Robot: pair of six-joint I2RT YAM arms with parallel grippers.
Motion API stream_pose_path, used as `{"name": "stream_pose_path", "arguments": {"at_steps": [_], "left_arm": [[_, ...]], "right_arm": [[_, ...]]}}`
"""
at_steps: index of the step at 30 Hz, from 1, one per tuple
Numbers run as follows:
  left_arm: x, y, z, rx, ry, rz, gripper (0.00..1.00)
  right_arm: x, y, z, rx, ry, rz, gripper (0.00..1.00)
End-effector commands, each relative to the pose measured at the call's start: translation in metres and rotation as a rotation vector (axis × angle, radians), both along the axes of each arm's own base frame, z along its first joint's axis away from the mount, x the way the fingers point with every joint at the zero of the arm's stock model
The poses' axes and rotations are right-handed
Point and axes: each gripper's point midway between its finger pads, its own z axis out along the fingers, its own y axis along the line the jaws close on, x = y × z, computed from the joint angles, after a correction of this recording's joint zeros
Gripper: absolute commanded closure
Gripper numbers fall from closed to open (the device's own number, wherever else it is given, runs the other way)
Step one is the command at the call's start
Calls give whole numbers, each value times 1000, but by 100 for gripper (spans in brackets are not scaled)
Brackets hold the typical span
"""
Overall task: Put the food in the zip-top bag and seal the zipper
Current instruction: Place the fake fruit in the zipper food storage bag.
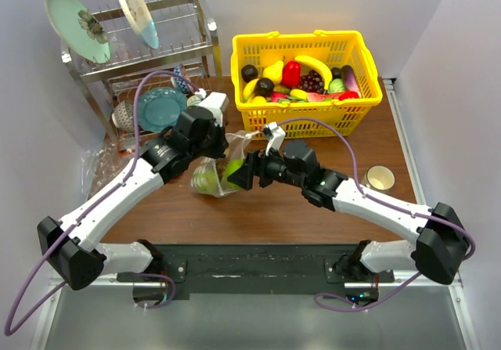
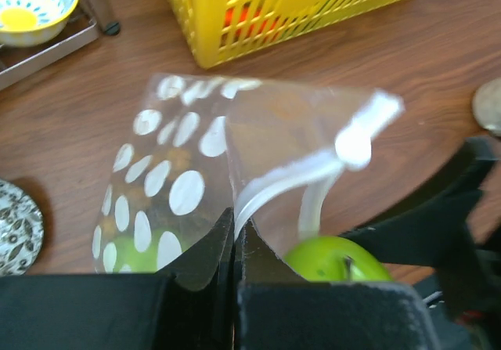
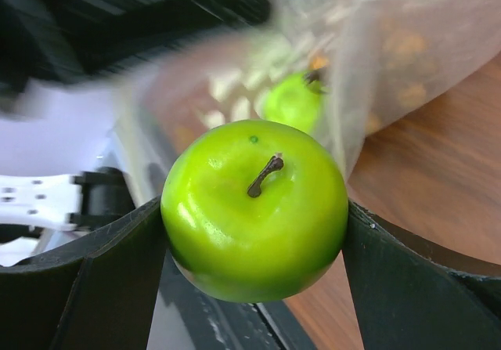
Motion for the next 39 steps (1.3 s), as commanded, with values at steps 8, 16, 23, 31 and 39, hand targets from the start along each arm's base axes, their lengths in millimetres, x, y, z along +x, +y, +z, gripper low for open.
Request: {"name": "stream_pose_path", "arguments": {"at_steps": [8,16,23,31,39], "left_arm": [[-4,-28,46,-189,-40,-75,100],[-11,-44,30,-255,18,-123,100],[-12,-48,28,-275,30,-133,100],[-2,-32,25,-218,17,-70,100],[3,-26,29,-193,-7,-49,100]], "right_arm": [[21,-18,23,-7,-55,-156,42],[32,-14,36,21,-41,-208,39],[33,-12,23,-41,-8,-216,12],[20,-40,45,-87,-29,-247,3],[19,-88,42,-267,-61,-356,27]]}}
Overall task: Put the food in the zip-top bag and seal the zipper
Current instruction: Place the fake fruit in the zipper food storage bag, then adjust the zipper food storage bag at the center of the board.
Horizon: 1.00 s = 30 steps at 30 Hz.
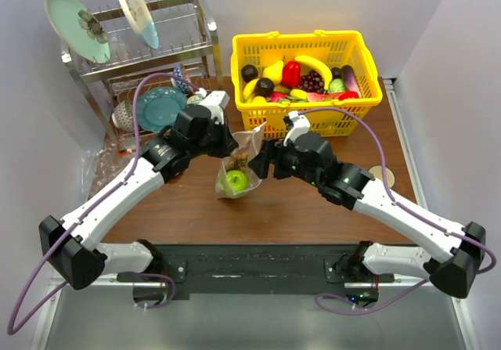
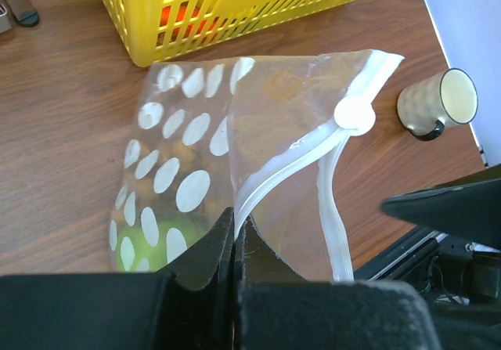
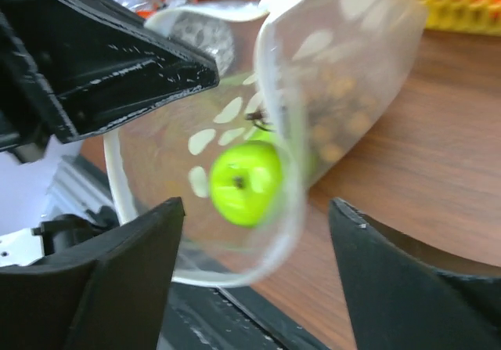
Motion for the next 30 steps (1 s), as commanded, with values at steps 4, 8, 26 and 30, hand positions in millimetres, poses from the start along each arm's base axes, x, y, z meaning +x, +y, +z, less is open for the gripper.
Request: {"name": "stream_pose_path", "arguments": {"at_steps": [4,8,26,30], "left_arm": [[10,3,25,-4,-74,15,100],[10,4,30,-5,-77,12,100],[18,80,21,340,-108,238,100],[13,67,7,304,-73,181,100]], "right_arm": [[5,-22,-15,-161,3,-56,32],[5,-3,-21,-129,30,3,35],[14,-24,74,-163,-119,-48,100],[17,-21,65,-170,-111,-47,100]]}}
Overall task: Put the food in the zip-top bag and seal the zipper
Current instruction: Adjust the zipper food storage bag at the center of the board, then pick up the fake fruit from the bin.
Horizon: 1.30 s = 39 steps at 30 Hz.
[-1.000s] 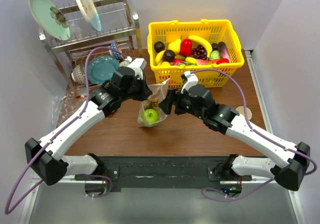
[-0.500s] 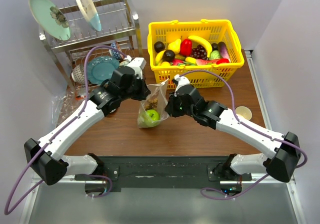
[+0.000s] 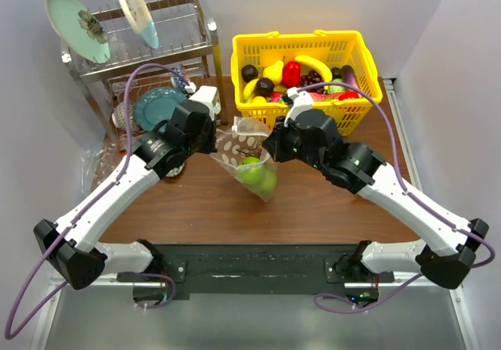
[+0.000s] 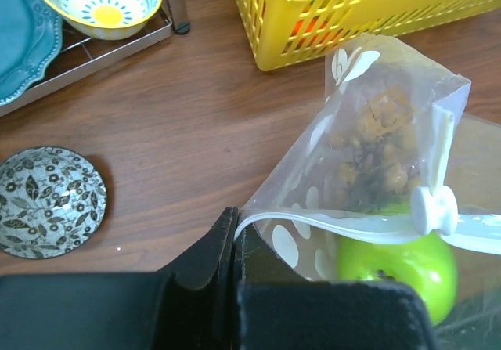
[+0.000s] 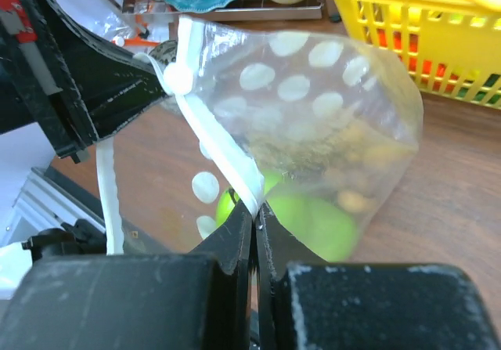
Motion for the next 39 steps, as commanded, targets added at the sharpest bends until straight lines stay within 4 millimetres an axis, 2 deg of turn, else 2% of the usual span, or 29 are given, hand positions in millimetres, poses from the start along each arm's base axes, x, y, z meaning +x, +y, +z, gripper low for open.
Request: {"name": "stream_pose_path", "arguments": {"at_steps": [1,3,5,7,8,9,11,12,13,15,16,18,19,22,25,29,30,31,32,33,34,35,36,37,38,39], "left_arm": [[0,5,-4,31,0,-4,100],[0,12,-1,56,-7,12,100],[3,24,11,88,-34,57,100],[3,32,28,105,-73,78,100],[2,34,31,111,-79,78,100],[1,36,36,115,-93,74,100],[0,43,38,130,-100,94,100],[-1,45,37,142,-103,97,100],[-1,48,31,162,-93,102,100],[0,49,24,175,-89,101,100],[-2,47,8,188,-61,87,100],[0,38,-3,152,-65,64,100],[-4,34,-22,151,-34,38,100],[-2,29,-39,135,-31,29,100],[1,28,-44,141,-44,20,100],[6,26,-44,147,-73,9,100],[6,26,-44,149,-74,11,100],[7,25,-41,140,-81,7,100],[8,23,-38,134,-84,1,100],[8,21,-34,129,-92,-9,100],[9,18,-25,115,-104,-17,100],[8,18,-22,117,-102,-21,100],[10,18,-8,107,-124,-19,100],[11,22,-2,120,-133,3,100],[9,29,1,144,-129,18,100],[10,33,15,143,-154,37,100]], "right_arm": [[-1,-3,-2,-35,-10,5,100],[-2,8,-21,-37,37,37,100],[-8,21,-35,-22,82,90,100],[-11,31,-44,-12,113,134,86],[-12,34,-46,-9,121,144,73],[-13,36,-46,-3,123,152,55],[-14,38,-41,13,118,162,46],[-14,37,-37,19,111,160,38],[-13,38,-30,27,97,160,35],[-9,35,-24,21,73,145,32],[-7,34,-19,19,61,140,32],[0,29,-15,-6,31,110,31],[4,27,-10,-13,20,98,31],[19,16,-4,-45,-5,51,32],[40,4,10,-40,-37,8,34],[78,-18,30,-3,-58,-60,35],[89,-20,25,-21,-50,-77,35],[101,-28,35,-17,-70,-107,34],[110,-30,35,-28,-77,-116,34],[122,-29,24,-49,-56,-128,34],[133,-33,31,-46,-69,-144,34],[141,-33,30,-47,-65,-149,34],[157,-35,15,-67,-39,-165,34],[166,-36,24,-56,-55,-173,34],[176,-38,21,-58,-50,-183,32],[188,-43,15,-55,-35,-185,32]]}}
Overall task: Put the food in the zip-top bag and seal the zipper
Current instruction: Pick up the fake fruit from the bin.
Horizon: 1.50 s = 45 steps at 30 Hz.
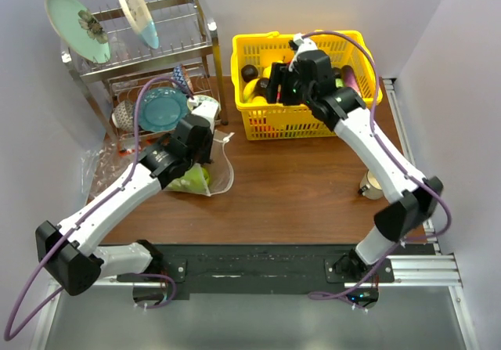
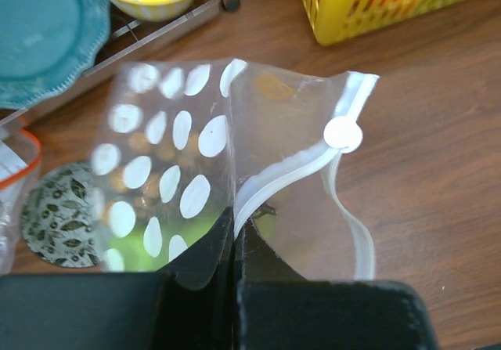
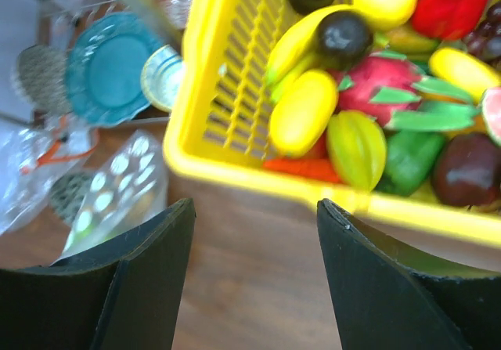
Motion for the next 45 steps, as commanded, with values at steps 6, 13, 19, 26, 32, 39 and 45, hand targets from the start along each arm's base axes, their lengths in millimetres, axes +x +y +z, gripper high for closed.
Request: {"name": "stream_pose_path", "arguments": {"at_steps": [6,13,19,26,32,39,45], "left_arm": [[2,12,86,-51,-173,20,100],[6,2,65,-37,-140,-20,100],[7,1,75,-42,-155,-27,100],[10,8,73,6,-162,-13,100],[7,5,61,0,-149,-35,100],[6,-1,45,-22,-137,-59,100],[7,-6,36,-50,-171,-81,100]], "right_arm": [[96,-11,-23,-21,30,-12,24],[152,0,-60,-24,42,-10,1],[180,10,-93,54,59,9,1],[194,23,-142,96,133,13,2],[203,22,-146,94,101,-6,22],[191,19,-90,107,10,20,40],[163,7,-28,101,-75,40,42]]}}
